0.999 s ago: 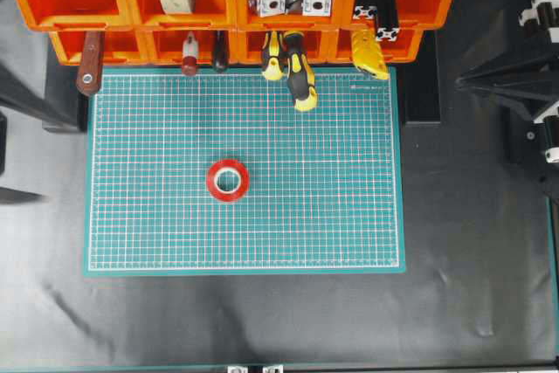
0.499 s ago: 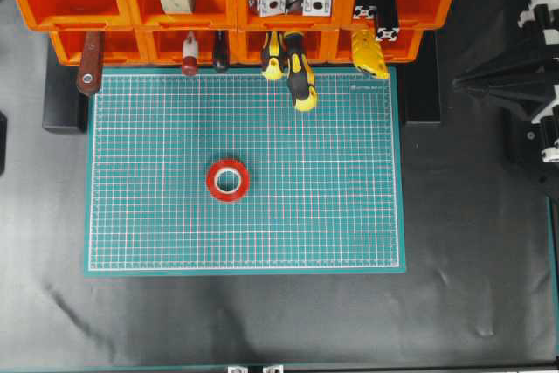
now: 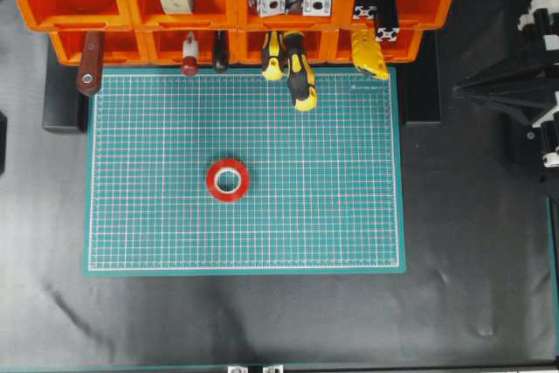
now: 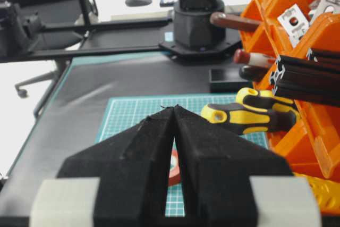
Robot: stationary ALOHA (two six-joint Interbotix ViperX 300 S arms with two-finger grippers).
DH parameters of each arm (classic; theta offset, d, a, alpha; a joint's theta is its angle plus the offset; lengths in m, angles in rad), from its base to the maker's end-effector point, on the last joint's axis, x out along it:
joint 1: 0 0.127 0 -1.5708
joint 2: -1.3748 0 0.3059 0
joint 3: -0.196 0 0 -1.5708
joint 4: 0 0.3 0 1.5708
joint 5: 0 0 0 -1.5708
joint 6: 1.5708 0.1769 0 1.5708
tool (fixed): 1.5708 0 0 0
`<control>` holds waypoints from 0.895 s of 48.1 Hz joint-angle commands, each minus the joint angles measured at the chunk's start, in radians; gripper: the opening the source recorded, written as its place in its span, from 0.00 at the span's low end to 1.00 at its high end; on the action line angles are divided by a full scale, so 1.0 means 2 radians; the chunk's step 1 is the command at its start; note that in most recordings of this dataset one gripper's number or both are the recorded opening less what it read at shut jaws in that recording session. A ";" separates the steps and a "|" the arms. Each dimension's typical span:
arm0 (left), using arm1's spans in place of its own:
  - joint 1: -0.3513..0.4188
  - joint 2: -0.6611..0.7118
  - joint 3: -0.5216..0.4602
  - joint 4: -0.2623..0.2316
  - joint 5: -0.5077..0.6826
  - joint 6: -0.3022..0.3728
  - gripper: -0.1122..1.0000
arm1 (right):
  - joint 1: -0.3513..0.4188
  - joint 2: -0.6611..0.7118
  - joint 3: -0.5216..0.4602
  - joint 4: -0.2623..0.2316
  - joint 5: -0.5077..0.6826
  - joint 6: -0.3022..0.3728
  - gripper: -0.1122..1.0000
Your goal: Pick vinyl tape from container rack with left arm.
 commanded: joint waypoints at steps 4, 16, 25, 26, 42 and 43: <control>0.002 0.004 -0.005 0.000 -0.006 -0.001 0.86 | 0.000 0.005 -0.012 -0.002 -0.002 -0.004 0.11; 0.002 0.005 -0.003 0.000 -0.006 -0.001 0.86 | 0.000 0.005 -0.012 -0.002 -0.002 -0.005 0.11; 0.002 0.005 -0.002 -0.001 -0.006 -0.001 0.86 | 0.000 0.006 -0.012 -0.002 -0.002 -0.005 0.11; 0.002 0.005 -0.002 0.000 -0.006 -0.001 0.86 | 0.000 0.005 -0.012 -0.002 -0.002 -0.005 0.11; 0.002 0.005 0.003 -0.001 -0.006 0.000 0.86 | 0.000 0.006 -0.011 -0.002 0.000 -0.005 0.11; 0.002 0.005 0.005 0.000 -0.006 0.000 0.86 | 0.000 0.006 -0.011 -0.002 0.000 -0.005 0.11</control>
